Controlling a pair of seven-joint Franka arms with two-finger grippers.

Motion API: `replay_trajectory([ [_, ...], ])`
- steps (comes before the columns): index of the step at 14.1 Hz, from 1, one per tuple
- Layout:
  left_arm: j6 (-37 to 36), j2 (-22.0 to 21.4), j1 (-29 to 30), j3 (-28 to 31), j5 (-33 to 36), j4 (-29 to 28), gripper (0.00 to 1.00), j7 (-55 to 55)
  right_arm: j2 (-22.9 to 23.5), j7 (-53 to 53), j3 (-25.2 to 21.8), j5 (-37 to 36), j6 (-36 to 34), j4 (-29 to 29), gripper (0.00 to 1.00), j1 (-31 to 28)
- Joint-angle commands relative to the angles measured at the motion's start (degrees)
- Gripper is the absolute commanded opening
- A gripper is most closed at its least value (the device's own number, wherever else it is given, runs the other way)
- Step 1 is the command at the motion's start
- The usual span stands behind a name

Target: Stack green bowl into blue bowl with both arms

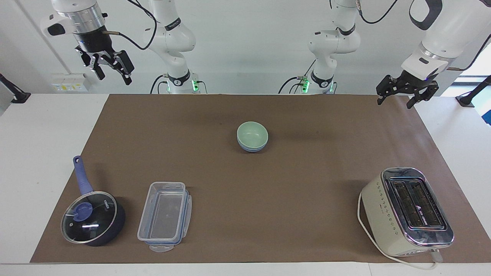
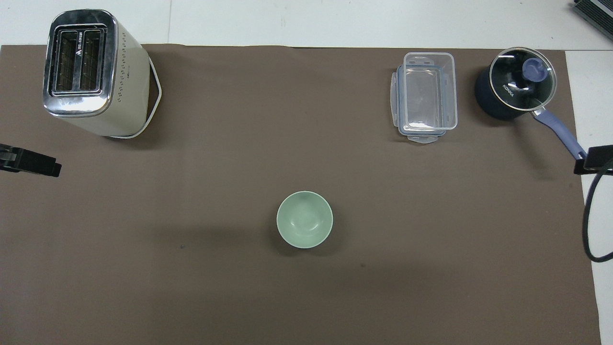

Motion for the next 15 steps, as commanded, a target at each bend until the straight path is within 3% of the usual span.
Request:
replay_trajectory([
  [1,-0.4,-0.9,0.0,-0.1,-0.6,-0.8,1.0,-0.2,-0.3,-0.1,0.6,-0.6,0.4,-1.5,1.0,1.5],
  [15,-0.2,-1.0,0.0,-0.2,-0.6,-0.9,1.0,0.0,-0.4,-0.2,0.6,0.1,0.6,-1.6,1.0,1.7],
])
